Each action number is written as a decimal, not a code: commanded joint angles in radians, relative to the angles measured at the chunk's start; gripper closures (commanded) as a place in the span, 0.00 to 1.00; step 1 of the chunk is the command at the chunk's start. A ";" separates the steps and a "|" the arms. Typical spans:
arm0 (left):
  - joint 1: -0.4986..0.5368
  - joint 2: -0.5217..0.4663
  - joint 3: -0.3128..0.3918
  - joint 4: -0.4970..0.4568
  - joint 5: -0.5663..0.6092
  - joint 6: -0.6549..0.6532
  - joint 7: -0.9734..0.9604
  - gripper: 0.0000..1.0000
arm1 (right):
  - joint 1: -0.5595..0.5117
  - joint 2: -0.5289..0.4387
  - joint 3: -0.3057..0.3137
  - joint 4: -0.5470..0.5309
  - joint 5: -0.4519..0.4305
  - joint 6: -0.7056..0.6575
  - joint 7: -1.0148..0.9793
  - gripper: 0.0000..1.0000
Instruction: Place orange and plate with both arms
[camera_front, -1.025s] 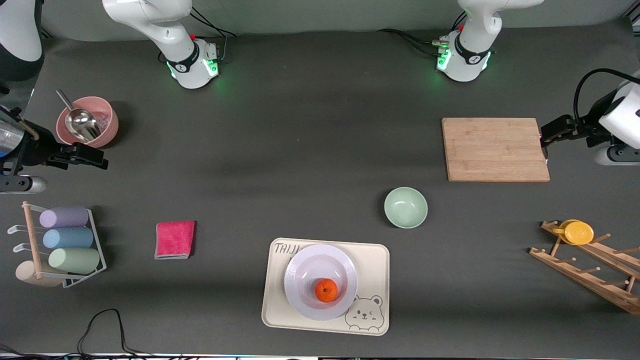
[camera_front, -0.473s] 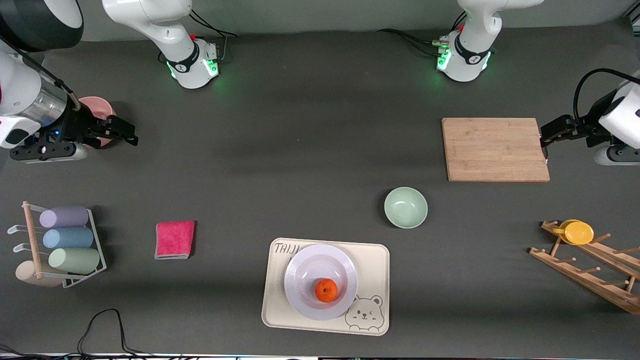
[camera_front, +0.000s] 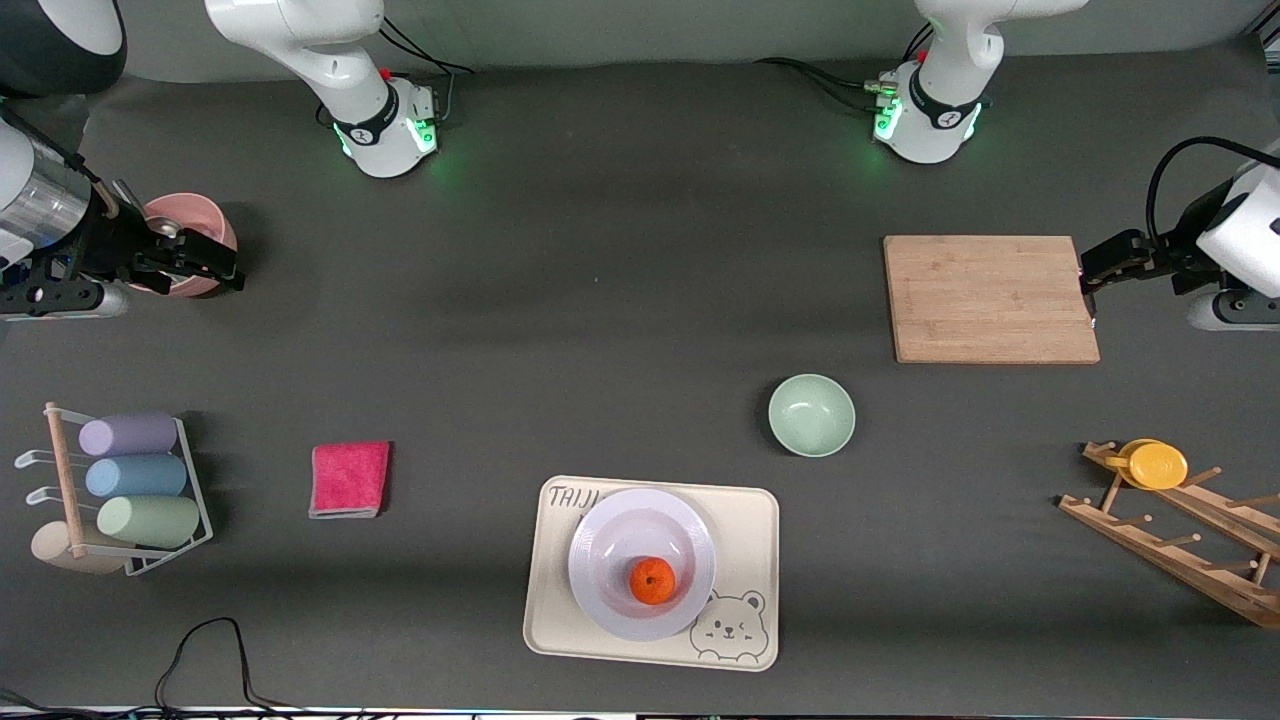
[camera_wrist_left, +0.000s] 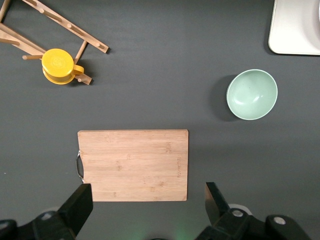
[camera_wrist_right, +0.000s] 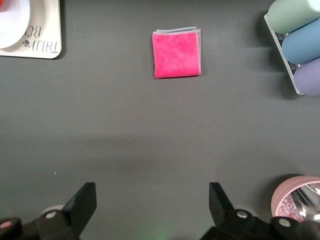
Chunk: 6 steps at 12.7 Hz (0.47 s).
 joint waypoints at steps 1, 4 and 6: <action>-0.014 -0.007 0.010 -0.001 -0.001 -0.008 0.007 0.00 | -0.016 -0.009 0.015 0.049 0.006 -0.060 -0.020 0.00; -0.014 -0.007 0.010 -0.001 -0.001 -0.008 0.007 0.00 | 0.000 -0.014 -0.003 0.071 0.006 -0.111 -0.023 0.00; -0.014 -0.007 0.010 -0.001 -0.001 -0.008 0.007 0.00 | 0.023 -0.015 -0.037 0.070 0.006 -0.113 -0.023 0.00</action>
